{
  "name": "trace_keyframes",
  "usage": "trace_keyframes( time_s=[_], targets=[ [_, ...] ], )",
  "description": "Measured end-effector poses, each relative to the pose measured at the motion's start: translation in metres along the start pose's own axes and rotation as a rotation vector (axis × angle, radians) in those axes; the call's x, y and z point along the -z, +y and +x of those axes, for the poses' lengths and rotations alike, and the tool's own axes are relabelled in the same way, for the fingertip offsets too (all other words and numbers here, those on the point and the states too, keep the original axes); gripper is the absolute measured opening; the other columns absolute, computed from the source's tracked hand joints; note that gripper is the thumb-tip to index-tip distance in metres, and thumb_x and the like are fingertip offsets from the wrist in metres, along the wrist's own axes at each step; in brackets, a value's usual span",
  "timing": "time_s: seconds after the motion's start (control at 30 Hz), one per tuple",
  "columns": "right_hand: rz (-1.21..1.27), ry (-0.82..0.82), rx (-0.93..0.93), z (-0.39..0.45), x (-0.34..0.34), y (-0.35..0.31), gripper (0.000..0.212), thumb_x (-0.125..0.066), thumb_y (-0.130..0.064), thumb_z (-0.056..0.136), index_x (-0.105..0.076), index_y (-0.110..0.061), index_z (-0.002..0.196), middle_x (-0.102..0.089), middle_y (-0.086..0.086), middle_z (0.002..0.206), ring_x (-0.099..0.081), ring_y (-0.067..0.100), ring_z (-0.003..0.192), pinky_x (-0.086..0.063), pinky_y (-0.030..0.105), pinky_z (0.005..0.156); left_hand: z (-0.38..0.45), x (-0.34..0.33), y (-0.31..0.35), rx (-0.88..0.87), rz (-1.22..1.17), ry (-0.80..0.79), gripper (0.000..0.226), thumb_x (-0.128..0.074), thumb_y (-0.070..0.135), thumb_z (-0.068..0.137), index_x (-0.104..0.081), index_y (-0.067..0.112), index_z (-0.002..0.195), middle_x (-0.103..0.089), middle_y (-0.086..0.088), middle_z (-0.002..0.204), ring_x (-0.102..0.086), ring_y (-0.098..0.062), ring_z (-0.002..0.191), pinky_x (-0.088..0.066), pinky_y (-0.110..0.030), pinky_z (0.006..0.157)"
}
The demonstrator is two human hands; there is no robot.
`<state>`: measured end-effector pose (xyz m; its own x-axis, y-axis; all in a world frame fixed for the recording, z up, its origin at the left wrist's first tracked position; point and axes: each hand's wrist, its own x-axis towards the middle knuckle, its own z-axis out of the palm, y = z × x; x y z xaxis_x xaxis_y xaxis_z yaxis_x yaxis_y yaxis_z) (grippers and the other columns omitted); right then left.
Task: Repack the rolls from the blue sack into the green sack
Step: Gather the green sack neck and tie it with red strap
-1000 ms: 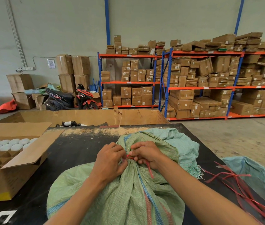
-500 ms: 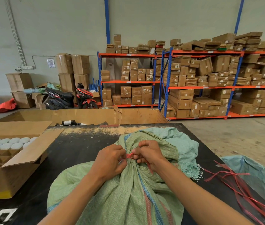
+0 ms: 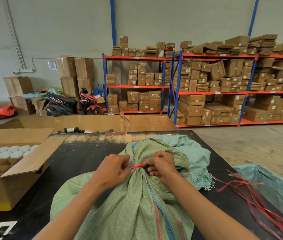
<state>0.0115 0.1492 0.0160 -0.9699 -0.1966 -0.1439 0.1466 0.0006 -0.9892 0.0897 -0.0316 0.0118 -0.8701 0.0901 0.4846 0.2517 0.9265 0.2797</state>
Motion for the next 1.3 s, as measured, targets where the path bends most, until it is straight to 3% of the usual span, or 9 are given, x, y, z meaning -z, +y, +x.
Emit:
trace_keyframes(
  time_s=[0.13, 0.33, 0.5, 0.7, 0.87, 0.97, 1.07, 1.2, 1.3],
  targets=[
    [-0.019, -0.083, 0.034, -0.008, -0.007, 0.002, 0.031, -0.068, 0.008, 0.084, -0.045, -0.012, 0.080, -0.067, 0.013, 0.065, -0.056, 0.018, 0.043, -0.045, 0.024, 0.037, 0.002, -0.006, 0.003, 0.060, -0.139, -0.007, 0.012, -0.056, 0.019, 0.076, -0.052, 0.022, 0.065, -0.055, 0.007, 0.057, -0.052, -0.012, 0.055, -0.043, -0.026, 0.054],
    [-0.055, -0.031, 0.066, -0.002, -0.014, -0.001, 0.030, -0.069, 0.005, 0.085, -0.046, -0.012, 0.077, -0.072, 0.023, 0.080, -0.060, 0.021, 0.046, -0.045, 0.025, 0.038, 0.002, -0.013, 0.006, 0.188, -0.268, 0.072, 0.013, -0.059, 0.011, 0.077, -0.066, 0.022, 0.072, -0.066, 0.008, 0.063, -0.063, -0.011, 0.063, -0.052, -0.022, 0.060],
    [-0.052, -0.032, 0.048, -0.001, -0.010, 0.000, 0.034, -0.069, 0.006, 0.085, -0.042, -0.013, 0.076, -0.068, 0.019, 0.072, -0.060, 0.020, 0.043, -0.046, 0.025, 0.036, -0.004, -0.014, 0.011, 0.248, -0.359, 0.088, 0.011, -0.069, 0.012, 0.080, -0.076, 0.021, 0.083, -0.072, 0.010, 0.073, -0.067, -0.006, 0.074, -0.051, -0.011, 0.066],
    [-0.050, -0.048, 0.007, 0.001, -0.010, 0.001, 0.035, -0.068, 0.007, 0.086, -0.043, -0.013, 0.072, -0.070, 0.021, 0.074, -0.060, 0.018, 0.041, -0.047, 0.024, 0.036, -0.001, -0.016, 0.015, 0.255, -0.292, 0.130, 0.005, -0.078, 0.026, 0.076, -0.076, 0.027, 0.081, -0.070, 0.014, 0.069, -0.066, -0.002, 0.070, -0.053, -0.013, 0.065],
    [-0.003, -0.058, -0.051, 0.003, -0.008, 0.003, 0.026, -0.069, 0.005, 0.086, -0.049, -0.010, 0.078, -0.070, 0.021, 0.076, -0.060, 0.018, 0.042, -0.051, 0.025, 0.038, 0.004, -0.015, 0.015, 0.293, -0.332, 0.079, 0.009, -0.082, 0.018, 0.076, -0.078, 0.026, 0.078, -0.071, 0.011, 0.065, -0.066, 0.002, 0.069, -0.047, -0.007, 0.063],
    [-0.005, -0.052, -0.031, 0.004, -0.005, 0.004, 0.032, -0.071, 0.006, 0.084, -0.045, -0.011, 0.079, -0.068, 0.016, 0.070, -0.057, 0.017, 0.040, -0.050, 0.024, 0.037, 0.005, -0.013, 0.013, 0.293, -0.317, 0.087, 0.014, -0.079, 0.012, 0.078, -0.079, 0.026, 0.080, -0.071, 0.012, 0.067, -0.065, 0.004, 0.072, -0.046, -0.007, 0.062],
    [-0.034, -0.038, -0.002, 0.004, -0.004, 0.005, 0.034, -0.070, 0.009, 0.083, -0.044, -0.012, 0.081, -0.064, 0.012, 0.063, -0.055, 0.017, 0.039, -0.048, 0.024, 0.037, 0.006, -0.010, 0.008, 0.338, -0.358, 0.095, 0.018, -0.071, 0.003, 0.082, -0.079, 0.019, 0.081, -0.069, 0.012, 0.066, -0.061, 0.005, 0.060, -0.043, -0.008, 0.055],
    [-0.055, -0.047, 0.019, 0.004, -0.005, 0.008, 0.033, -0.069, 0.010, 0.083, -0.044, -0.011, 0.082, -0.064, 0.015, 0.065, -0.057, 0.018, 0.040, -0.048, 0.025, 0.037, 0.006, -0.012, 0.001, 0.355, -0.374, 0.031, 0.020, -0.067, 0.002, 0.085, -0.065, 0.021, 0.082, -0.069, 0.000, 0.074, -0.056, -0.005, 0.061, -0.044, -0.015, 0.058],
    [-0.017, -0.031, 0.007, 0.006, -0.006, 0.010, 0.037, -0.068, 0.013, 0.082, -0.040, -0.012, 0.078, -0.063, 0.015, 0.066, -0.055, 0.018, 0.039, -0.048, 0.025, 0.037, 0.003, -0.017, -0.004, 0.358, -0.387, 0.034, 0.021, -0.054, -0.002, 0.090, -0.058, 0.018, 0.086, -0.065, -0.003, 0.077, -0.049, -0.008, 0.058, -0.038, -0.013, 0.052]
  ],
)
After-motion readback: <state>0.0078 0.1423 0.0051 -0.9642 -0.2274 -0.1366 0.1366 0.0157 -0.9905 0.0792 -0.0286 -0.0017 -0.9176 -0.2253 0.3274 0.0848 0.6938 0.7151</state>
